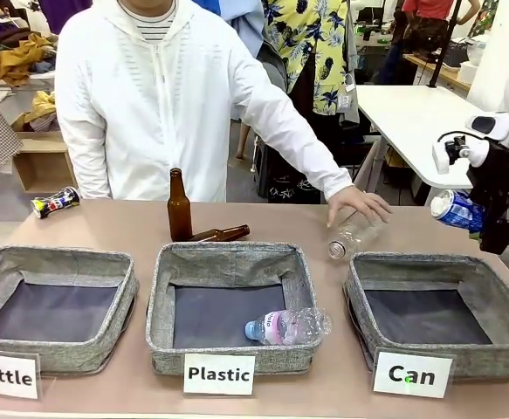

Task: Sort the can waste into the basket.
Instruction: Pick up the can waste from the table and place it in the right Fabric basket.

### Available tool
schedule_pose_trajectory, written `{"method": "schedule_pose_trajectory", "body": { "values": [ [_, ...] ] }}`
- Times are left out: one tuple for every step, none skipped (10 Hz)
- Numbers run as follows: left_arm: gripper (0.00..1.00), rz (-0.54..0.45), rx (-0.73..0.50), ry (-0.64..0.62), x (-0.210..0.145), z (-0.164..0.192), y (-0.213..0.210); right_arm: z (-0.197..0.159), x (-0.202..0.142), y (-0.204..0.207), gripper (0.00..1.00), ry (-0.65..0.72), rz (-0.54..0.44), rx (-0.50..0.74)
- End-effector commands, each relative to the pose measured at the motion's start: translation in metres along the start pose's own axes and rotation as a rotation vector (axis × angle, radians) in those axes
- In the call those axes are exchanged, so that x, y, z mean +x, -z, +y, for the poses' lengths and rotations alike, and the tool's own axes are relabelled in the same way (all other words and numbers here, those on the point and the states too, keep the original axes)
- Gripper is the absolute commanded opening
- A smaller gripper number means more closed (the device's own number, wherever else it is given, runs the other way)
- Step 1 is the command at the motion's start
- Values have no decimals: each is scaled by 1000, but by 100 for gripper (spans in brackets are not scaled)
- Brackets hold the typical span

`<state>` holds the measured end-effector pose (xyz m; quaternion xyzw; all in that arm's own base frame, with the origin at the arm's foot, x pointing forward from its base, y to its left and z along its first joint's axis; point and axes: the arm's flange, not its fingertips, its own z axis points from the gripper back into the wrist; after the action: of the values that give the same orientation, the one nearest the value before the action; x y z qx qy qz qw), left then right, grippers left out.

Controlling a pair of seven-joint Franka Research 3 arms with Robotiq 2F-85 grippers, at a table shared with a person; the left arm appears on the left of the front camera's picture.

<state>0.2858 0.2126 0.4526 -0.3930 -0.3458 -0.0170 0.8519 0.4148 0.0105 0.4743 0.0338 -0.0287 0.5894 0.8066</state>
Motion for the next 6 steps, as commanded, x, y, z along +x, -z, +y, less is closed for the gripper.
{"method": "schedule_pose_trajectory", "body": {
  "values": [
    [100, -20, -17, 19, 1, 2, 2, -3, -3, 3, 56, -32, 9, -22],
    [100, -20, -17, 19, 1, 2, 2, -2, -2, 3, 95, -42, 9, -26],
    [100, -20, -17, 19, 1, 2, 2, -4, -1, 3, 100, -43, 3, -20],
    [100, -20, -17, 19, 1, 2, 2, -5, 1, 3, 100, -43, 9, -9],
    [100, -20, -17, 19, 1, 2, 2, -7, 3, 3, 100, -52, 10, 1],
    [100, -20, -17, 19, 1, 2, 2, -9, 5, 2, 90, -56, 14, 9]
  ]
}}
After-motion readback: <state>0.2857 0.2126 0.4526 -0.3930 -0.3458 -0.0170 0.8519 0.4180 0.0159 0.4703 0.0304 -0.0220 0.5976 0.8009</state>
